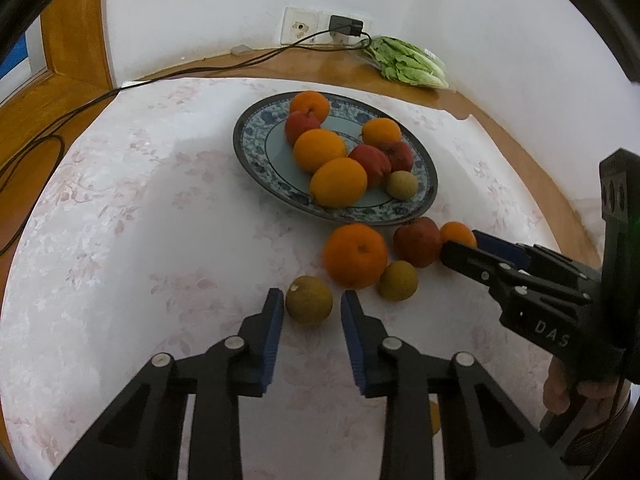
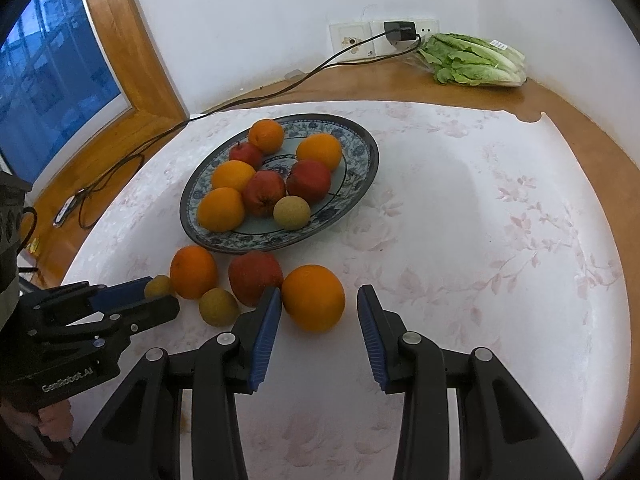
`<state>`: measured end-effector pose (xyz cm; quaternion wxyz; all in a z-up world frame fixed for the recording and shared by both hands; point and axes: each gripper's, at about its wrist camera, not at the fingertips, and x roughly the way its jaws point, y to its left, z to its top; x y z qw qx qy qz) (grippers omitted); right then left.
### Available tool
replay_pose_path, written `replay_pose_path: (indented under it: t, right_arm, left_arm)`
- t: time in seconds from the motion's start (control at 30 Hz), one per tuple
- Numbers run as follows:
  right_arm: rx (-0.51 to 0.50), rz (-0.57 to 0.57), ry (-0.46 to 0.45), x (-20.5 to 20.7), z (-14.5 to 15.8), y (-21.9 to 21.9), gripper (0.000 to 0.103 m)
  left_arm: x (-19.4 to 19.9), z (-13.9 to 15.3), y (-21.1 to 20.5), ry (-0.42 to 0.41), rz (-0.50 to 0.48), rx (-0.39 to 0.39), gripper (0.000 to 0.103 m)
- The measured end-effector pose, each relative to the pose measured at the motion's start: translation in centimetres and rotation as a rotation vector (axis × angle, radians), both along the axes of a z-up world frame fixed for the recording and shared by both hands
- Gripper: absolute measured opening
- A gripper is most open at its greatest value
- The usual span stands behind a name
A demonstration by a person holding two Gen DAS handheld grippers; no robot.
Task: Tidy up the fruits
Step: 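Close the left gripper on a small brown round fruit while the right gripper grasps an orange, then carry the brown fruit in the left gripper over the plate while the right gripper carries its orange there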
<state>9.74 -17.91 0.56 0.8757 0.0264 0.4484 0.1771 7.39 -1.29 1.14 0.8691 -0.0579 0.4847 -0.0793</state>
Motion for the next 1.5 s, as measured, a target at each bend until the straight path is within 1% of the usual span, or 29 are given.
replay_pose_path:
  t: [0.03, 0.17, 0.4, 0.9, 1.27, 1.5]
  right_arm:
    - [0.003, 0.0, 0.0, 0.0, 0.0, 0.0, 0.041]
    - [0.016, 0.01, -0.001, 0.0, 0.0, 0.0, 0.034]
    - [0.016, 0.003, -0.002, -0.2, 0.1, 0.0, 0.034]
    - [0.036, -0.008, -0.028, -0.8, 1.5, -0.5, 0.034]
    - [0.034, 0.006, -0.037, -0.4, 2.1, 0.0, 0.034]
    - [0.014, 0.01, -0.053, 0.4, 2.7, 0.2, 0.034]
  left_arm:
    - [0.0, 0.0, 0.0, -0.002, 0.0, 0.004, 0.026]
    - [0.0, 0.0, 0.1, -0.002, -0.002, -0.002, 0.025]
    - [0.0, 0.1, 0.2, -0.005, 0.002, -0.002, 0.025]
    - [0.0, 2.0, 0.6, -0.046, 0.016, -0.004, 0.025]
    - [1.6, 3.0, 0.8, -0.068, 0.025, 0.005, 0.025]
    - [3.1, 3.6, 0.5, -0.084, 0.019, 0.015, 0.025]
